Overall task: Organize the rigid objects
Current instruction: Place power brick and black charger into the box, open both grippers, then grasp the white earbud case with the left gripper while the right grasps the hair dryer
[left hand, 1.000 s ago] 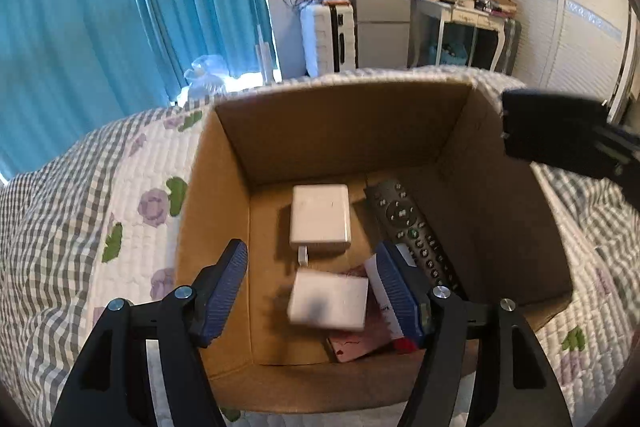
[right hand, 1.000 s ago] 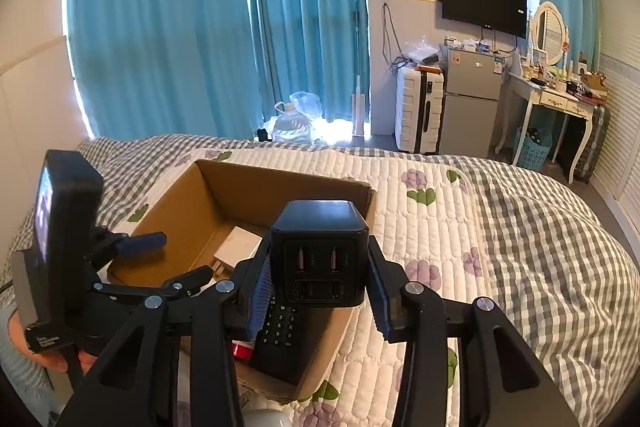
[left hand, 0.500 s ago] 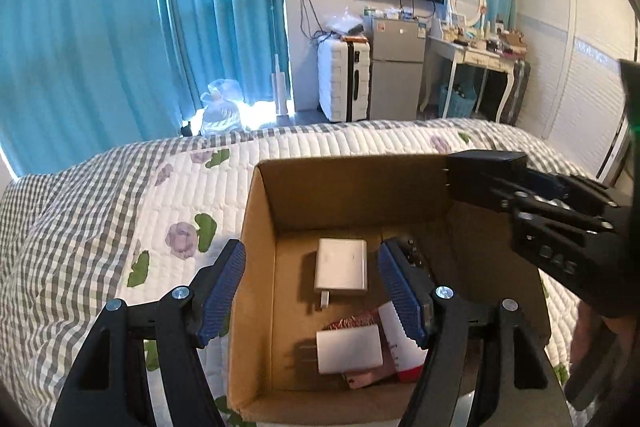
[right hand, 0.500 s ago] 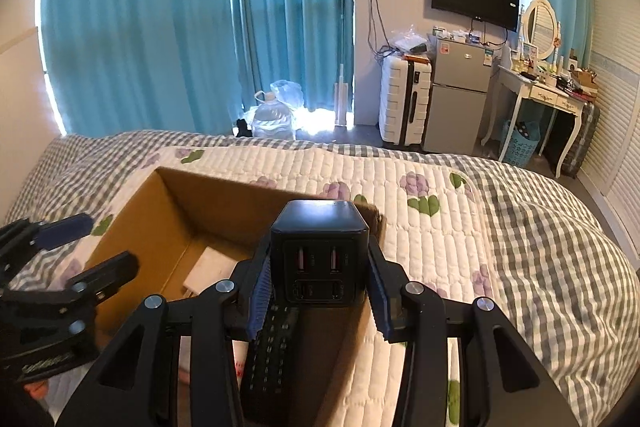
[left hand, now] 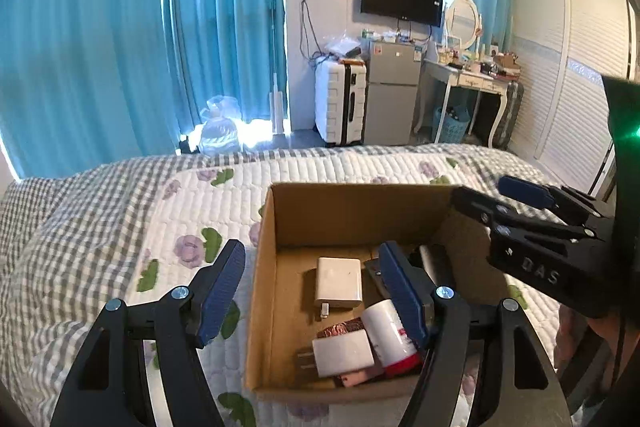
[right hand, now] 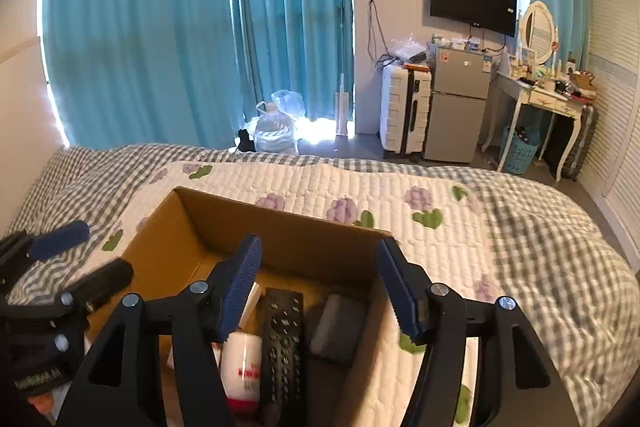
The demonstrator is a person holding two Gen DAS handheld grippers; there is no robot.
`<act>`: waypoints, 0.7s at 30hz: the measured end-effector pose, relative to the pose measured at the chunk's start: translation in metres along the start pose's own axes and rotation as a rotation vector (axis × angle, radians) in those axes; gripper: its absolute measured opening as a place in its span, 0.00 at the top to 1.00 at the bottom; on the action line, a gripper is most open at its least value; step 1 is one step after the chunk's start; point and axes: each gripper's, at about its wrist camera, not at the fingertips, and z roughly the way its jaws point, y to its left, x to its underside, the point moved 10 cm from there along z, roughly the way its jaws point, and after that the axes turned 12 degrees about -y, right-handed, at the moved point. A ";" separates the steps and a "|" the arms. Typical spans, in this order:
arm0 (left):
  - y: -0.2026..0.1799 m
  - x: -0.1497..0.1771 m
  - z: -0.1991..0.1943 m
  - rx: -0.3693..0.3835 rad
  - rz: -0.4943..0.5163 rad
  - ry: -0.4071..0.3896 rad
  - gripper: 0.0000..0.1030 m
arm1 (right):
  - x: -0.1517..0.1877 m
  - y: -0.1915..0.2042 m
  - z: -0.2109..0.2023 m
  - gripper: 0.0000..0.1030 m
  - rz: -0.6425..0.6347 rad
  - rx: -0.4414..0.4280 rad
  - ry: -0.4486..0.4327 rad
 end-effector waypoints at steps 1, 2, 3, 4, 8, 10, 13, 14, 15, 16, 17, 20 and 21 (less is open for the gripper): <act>0.000 -0.004 -0.009 0.002 -0.004 -0.010 0.30 | -0.002 0.000 -0.010 0.34 -0.001 0.000 -0.004; -0.001 -0.007 -0.017 0.004 -0.007 -0.016 0.29 | -0.005 0.000 -0.022 0.30 0.000 -0.001 -0.012; -0.001 -0.012 -0.031 0.003 -0.010 -0.031 0.28 | -0.006 0.002 -0.034 0.28 -0.003 -0.006 -0.015; 0.000 -0.016 -0.040 0.001 -0.012 -0.043 0.25 | -0.008 0.003 -0.046 0.25 -0.010 -0.010 -0.019; 0.004 -0.030 -0.082 -0.020 -0.002 -0.083 0.24 | -0.014 0.014 -0.098 0.15 -0.061 -0.014 -0.039; 0.005 -0.034 -0.103 -0.026 -0.002 -0.096 0.24 | -0.015 0.021 -0.123 0.12 -0.069 -0.023 -0.045; 0.010 -0.032 -0.128 -0.039 -0.013 -0.099 0.23 | -0.013 0.030 -0.152 0.07 -0.073 -0.024 -0.049; 0.011 -0.030 -0.134 -0.044 -0.008 -0.099 0.23 | -0.010 0.034 -0.162 0.06 -0.077 -0.031 -0.051; 0.012 -0.025 -0.142 -0.051 0.003 -0.100 0.23 | -0.007 0.039 -0.170 0.06 -0.081 -0.038 -0.052; 0.014 -0.020 -0.146 -0.057 0.008 -0.097 0.23 | -0.002 0.041 -0.175 0.05 -0.084 -0.044 -0.050; 0.015 -0.014 -0.149 -0.061 0.006 -0.091 0.23 | 0.005 0.045 -0.179 0.05 -0.089 -0.053 -0.042; 0.017 0.016 -0.149 -0.060 -0.001 -0.043 0.23 | 0.033 0.056 -0.181 0.05 -0.086 -0.085 -0.002; 0.018 0.031 -0.144 -0.060 0.004 -0.015 0.23 | 0.044 0.058 -0.178 0.05 -0.081 -0.104 0.018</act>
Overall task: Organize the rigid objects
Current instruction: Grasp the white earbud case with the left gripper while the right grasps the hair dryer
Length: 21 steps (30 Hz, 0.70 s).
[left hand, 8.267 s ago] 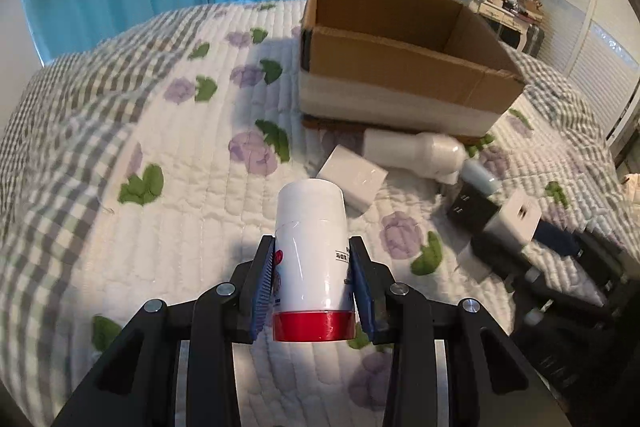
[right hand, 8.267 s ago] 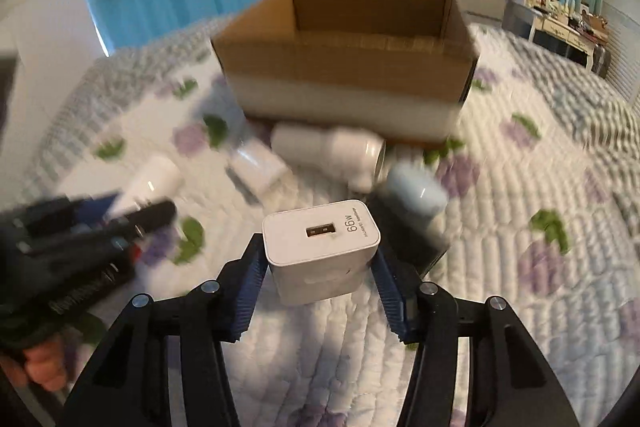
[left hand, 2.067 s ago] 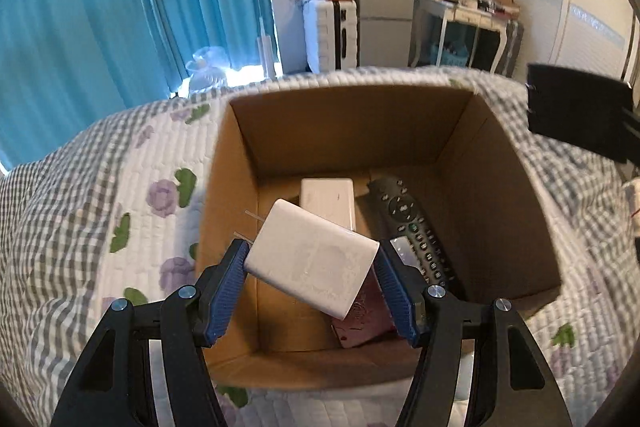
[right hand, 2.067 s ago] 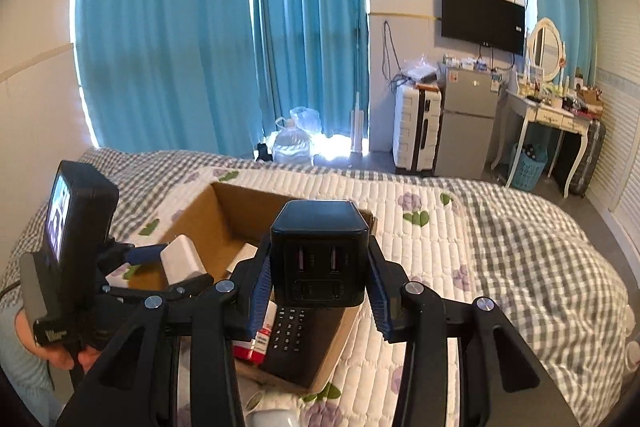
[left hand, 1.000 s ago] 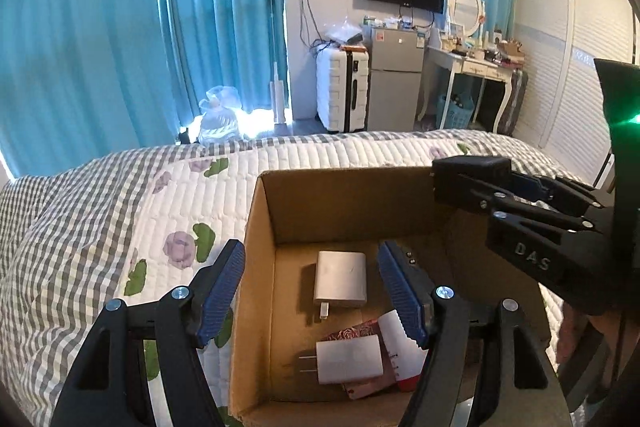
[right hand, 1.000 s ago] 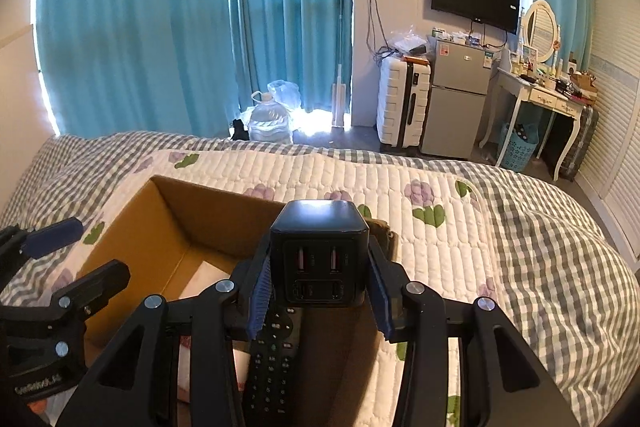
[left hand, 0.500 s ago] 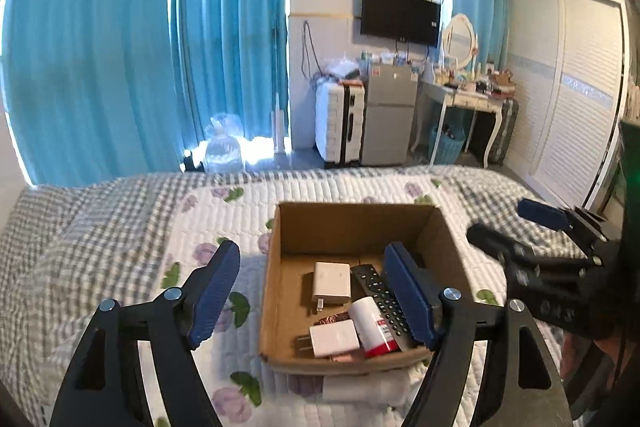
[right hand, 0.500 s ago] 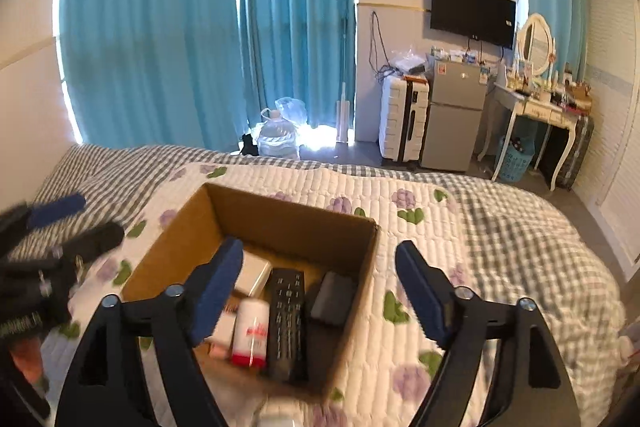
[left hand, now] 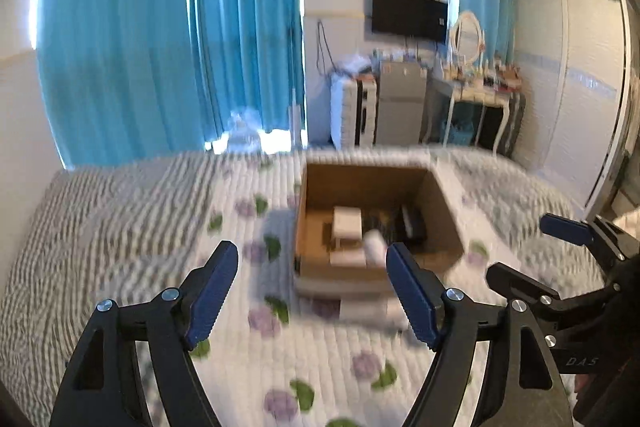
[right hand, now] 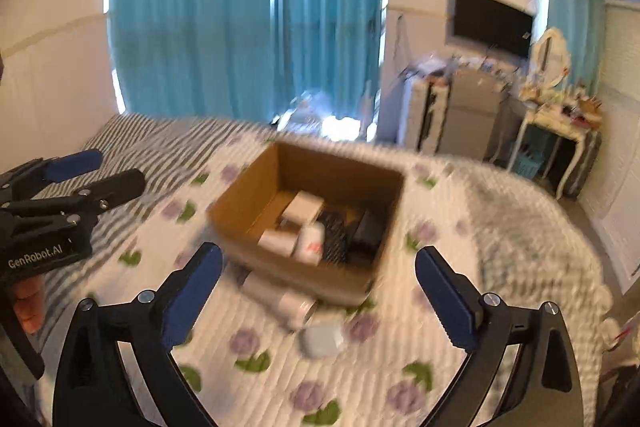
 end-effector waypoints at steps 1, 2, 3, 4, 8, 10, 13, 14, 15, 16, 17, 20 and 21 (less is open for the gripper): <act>-0.001 0.016 0.005 -0.004 0.004 0.029 0.23 | 0.013 0.004 0.005 0.05 0.007 -0.017 0.023; -0.001 0.031 0.011 -0.008 0.004 0.054 0.23 | 0.030 0.008 0.012 0.05 0.010 -0.030 0.048; 0.000 0.047 0.019 -0.013 0.004 0.084 0.23 | 0.042 0.011 0.019 0.05 0.006 -0.038 0.066; 0.002 0.063 0.028 -0.024 0.006 0.115 0.23 | 0.055 0.014 0.028 0.05 -0.005 -0.044 0.087; 0.018 0.108 0.061 -0.068 -0.046 0.206 0.23 | 0.100 0.028 0.069 0.05 -0.096 -0.046 0.163; 0.031 0.124 0.072 -0.092 -0.074 0.239 0.23 | 0.115 0.033 0.088 0.06 -0.136 -0.045 0.193; 0.045 0.145 0.081 -0.129 -0.094 0.282 0.23 | 0.134 0.037 0.117 0.15 -0.186 -0.036 0.249; 0.049 0.151 0.083 -0.132 -0.108 0.298 0.23 | 0.139 0.037 0.126 0.19 -0.196 -0.029 0.269; 0.051 0.157 0.085 -0.129 -0.128 0.316 0.23 | 0.142 0.037 0.134 0.20 -0.198 -0.025 0.280; 0.053 0.159 0.086 -0.128 -0.136 0.324 0.23 | 0.145 0.037 0.142 0.21 -0.197 -0.017 0.291; 0.054 0.161 0.087 -0.128 -0.142 0.328 0.23 | 0.148 0.036 0.149 0.23 -0.195 -0.007 0.303; 0.054 0.165 0.088 -0.132 -0.140 0.339 0.23 | 0.157 0.034 0.163 0.35 -0.203 0.029 0.338; 0.054 0.165 0.088 -0.134 -0.135 0.340 0.23 | 0.160 0.033 0.165 0.36 -0.210 0.039 0.341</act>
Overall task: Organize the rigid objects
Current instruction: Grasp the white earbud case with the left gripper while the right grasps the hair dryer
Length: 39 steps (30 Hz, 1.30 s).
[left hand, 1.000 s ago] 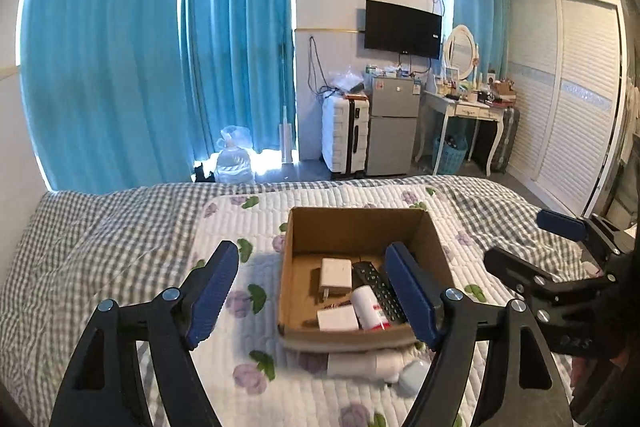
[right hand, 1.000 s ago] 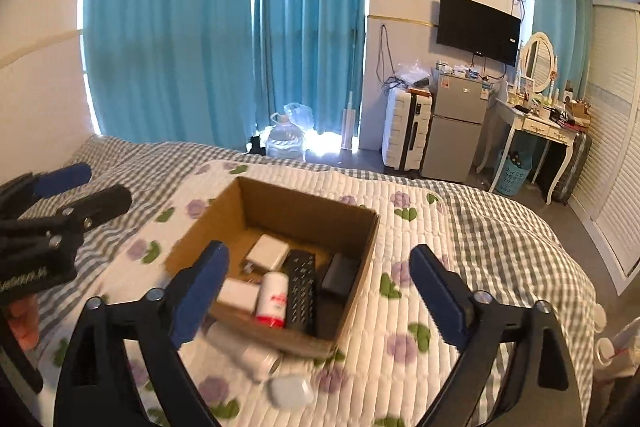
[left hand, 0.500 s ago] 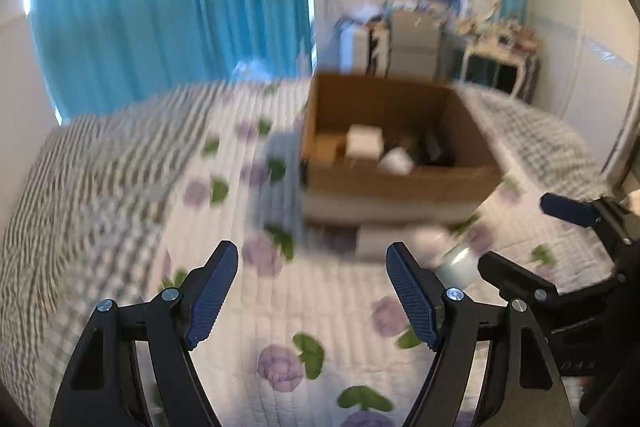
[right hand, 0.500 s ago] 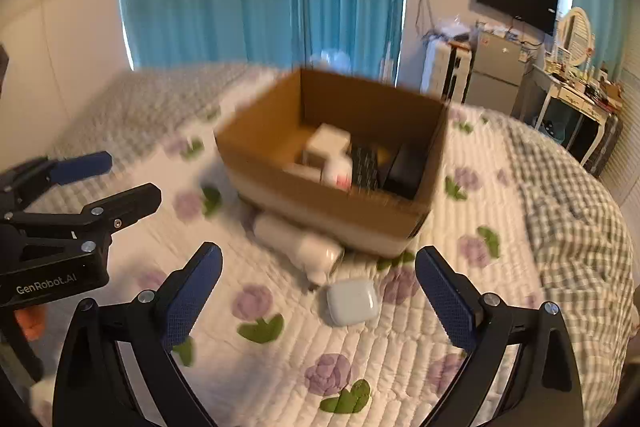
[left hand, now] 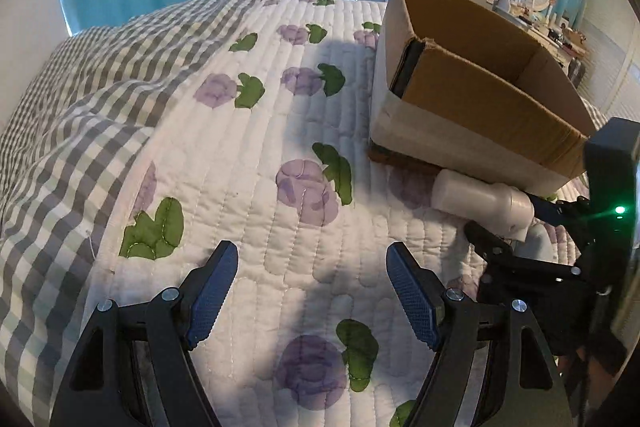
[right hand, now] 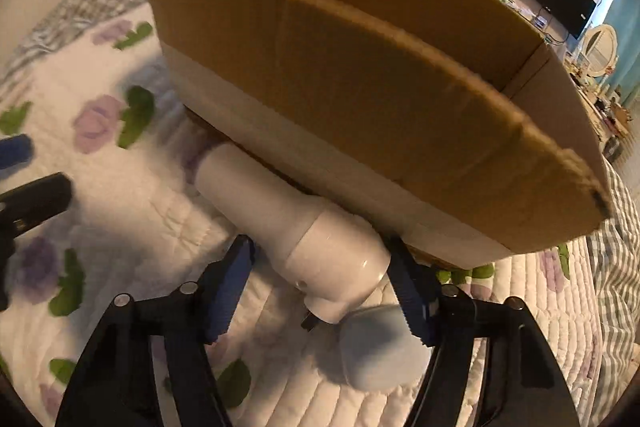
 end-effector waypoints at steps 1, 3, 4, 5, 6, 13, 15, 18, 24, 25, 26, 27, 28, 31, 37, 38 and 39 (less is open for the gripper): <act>0.000 0.000 -0.001 -0.002 0.003 0.000 0.23 | 0.002 0.000 0.001 0.42 -0.005 0.004 0.001; -0.001 0.001 -0.003 -0.001 0.005 -0.004 0.23 | 0.005 0.001 -0.004 0.44 -0.007 -0.002 -0.007; -0.001 0.001 -0.003 0.002 0.002 -0.006 0.23 | 0.006 0.001 -0.009 0.44 -0.001 -0.009 -0.012; -0.003 0.002 -0.006 0.015 -0.003 -0.007 0.23 | 0.007 0.001 -0.016 0.44 0.010 -0.022 -0.020; -0.004 0.000 -0.006 0.025 -0.003 -0.009 0.23 | 0.008 0.001 -0.025 0.44 0.025 -0.038 -0.028; -0.037 -0.004 -0.023 0.064 0.052 -0.025 0.23 | 0.024 -0.017 -0.091 0.44 0.053 -0.063 -0.054; -0.055 -0.006 -0.024 0.094 0.060 -0.029 0.23 | 0.031 -0.035 -0.107 0.44 0.056 -0.037 -0.052; -0.085 -0.009 -0.020 0.132 0.078 -0.033 0.23 | 0.039 -0.065 -0.120 0.44 0.092 0.010 -0.033; -0.151 -0.010 0.001 0.236 0.129 -0.047 0.23 | 0.048 -0.119 -0.104 0.44 0.191 0.065 0.061; -0.159 -0.008 0.004 0.252 0.141 -0.044 0.23 | 0.051 -0.125 -0.101 0.44 0.195 0.071 0.071; -0.167 -0.006 0.008 0.264 0.153 -0.042 0.23 | 0.054 -0.130 -0.095 0.44 0.208 0.077 0.084; -0.177 -0.002 0.012 0.271 0.173 -0.035 0.23 | 0.058 -0.135 -0.092 0.44 0.223 0.074 0.092; -0.183 0.002 0.015 0.274 0.186 -0.027 0.23 | 0.063 -0.139 -0.089 0.44 0.243 0.069 0.099; -0.199 0.013 0.027 0.292 0.206 0.000 0.23 | 0.076 -0.145 -0.078 0.44 0.279 0.060 0.131; -0.209 0.029 0.038 0.327 0.162 0.042 0.23 | 0.087 -0.152 -0.067 0.44 0.338 0.036 0.159; -0.210 0.031 0.039 0.320 0.175 0.039 0.24 | 0.088 -0.151 -0.068 0.44 0.337 0.037 0.158; -0.213 0.032 0.040 0.312 0.195 0.034 0.24 | 0.087 -0.151 -0.068 0.44 0.335 0.039 0.158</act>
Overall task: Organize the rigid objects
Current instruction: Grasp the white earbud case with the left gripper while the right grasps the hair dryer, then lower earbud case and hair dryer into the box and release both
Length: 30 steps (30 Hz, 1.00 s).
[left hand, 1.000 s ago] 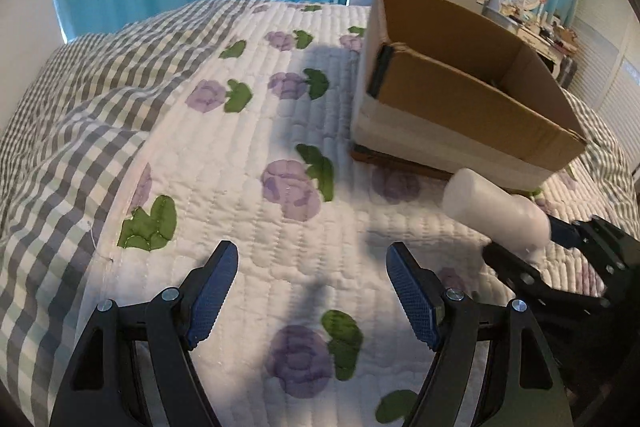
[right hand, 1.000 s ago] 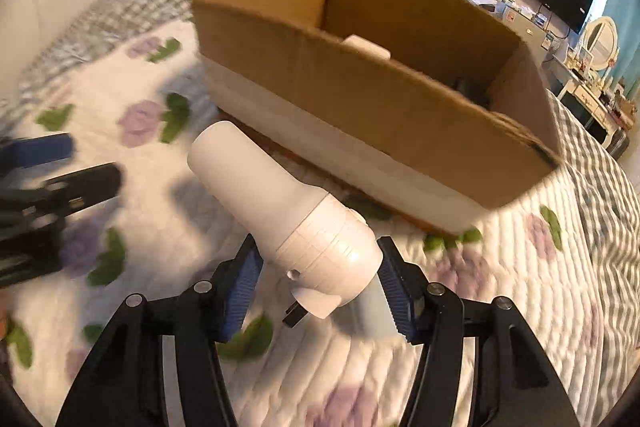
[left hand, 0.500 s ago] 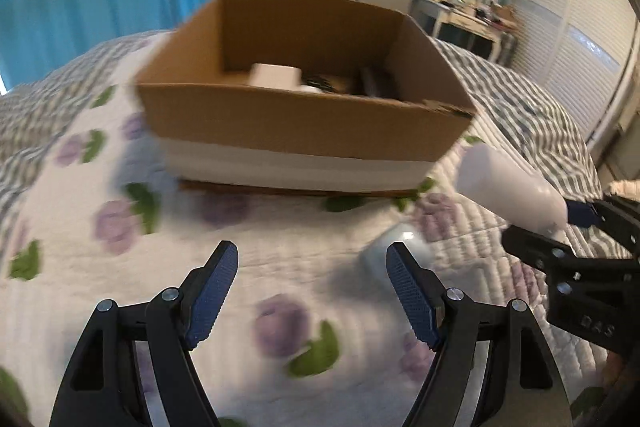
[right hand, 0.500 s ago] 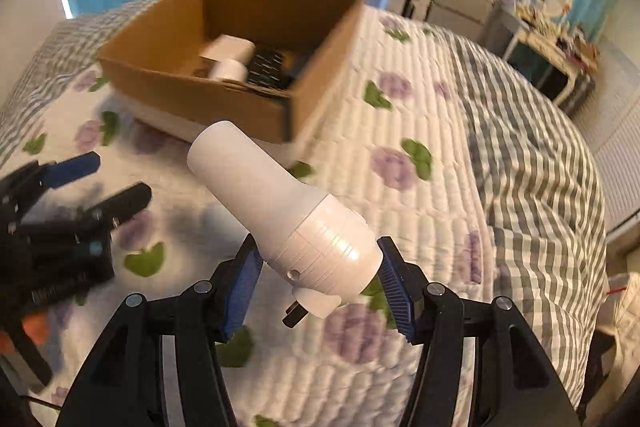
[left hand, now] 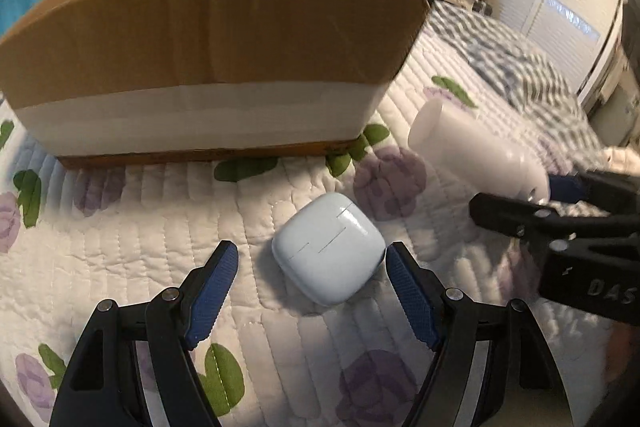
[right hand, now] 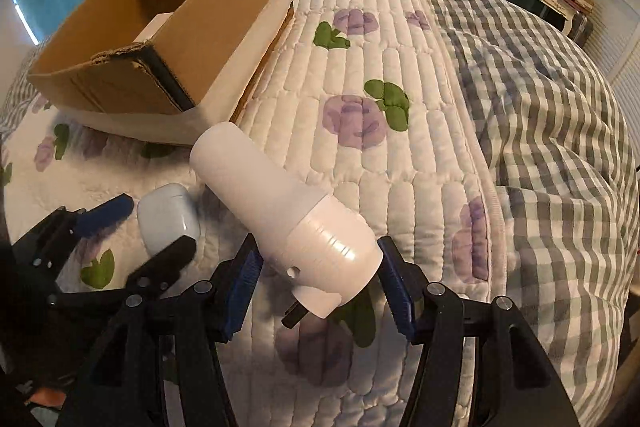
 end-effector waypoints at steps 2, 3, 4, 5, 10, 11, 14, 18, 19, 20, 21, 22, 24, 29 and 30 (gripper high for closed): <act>-0.002 0.000 0.002 -0.008 0.013 -0.005 0.25 | -0.001 0.000 0.000 0.44 -0.001 0.005 -0.002; -0.003 0.000 0.003 -0.013 0.016 -0.007 0.25 | -0.001 0.000 0.000 0.44 -0.001 0.007 -0.003; -0.004 0.000 0.003 -0.014 0.017 -0.008 0.26 | 0.000 0.000 0.000 0.44 0.002 0.009 -0.005; -0.005 -0.001 0.003 -0.015 0.017 -0.010 0.28 | -0.001 -0.001 -0.001 0.44 0.004 0.015 -0.007; -0.007 0.000 -0.009 0.005 -0.006 -0.004 0.43 | -0.003 0.000 -0.011 0.44 0.007 0.032 -0.040; -0.006 0.000 -0.012 0.003 -0.010 -0.006 0.43 | -0.003 0.001 -0.014 0.44 0.006 0.035 -0.049; 0.001 -0.006 -0.030 0.000 -0.029 -0.035 0.43 | -0.009 0.005 -0.026 0.44 -0.006 0.039 -0.083; 0.012 -0.022 -0.066 -0.017 -0.035 -0.093 0.43 | -0.020 0.015 -0.042 0.44 -0.030 0.044 -0.123; 0.014 -0.026 -0.074 -0.022 -0.035 -0.106 0.43 | -0.023 0.018 -0.048 0.44 -0.034 0.044 -0.133; 0.017 -0.031 -0.083 -0.028 -0.036 -0.120 0.43 | -0.027 0.021 -0.054 0.44 -0.039 0.042 -0.143; 0.022 -0.037 -0.094 -0.036 -0.040 -0.137 0.43 | -0.030 0.024 -0.059 0.44 -0.044 0.041 -0.154; 0.026 -0.043 -0.103 -0.042 -0.044 -0.150 0.43 | -0.033 0.027 -0.065 0.44 -0.048 0.041 -0.165; 0.037 -0.055 -0.124 -0.054 -0.053 -0.179 0.43 | -0.043 0.037 -0.082 0.44 -0.061 0.038 -0.197; 0.048 -0.093 -0.156 -0.073 -0.051 -0.243 0.43 | -0.071 0.060 -0.116 0.44 -0.099 0.023 -0.269; 0.053 -0.102 -0.165 -0.075 -0.049 -0.258 0.43 | -0.077 0.066 -0.122 0.44 -0.107 0.017 -0.284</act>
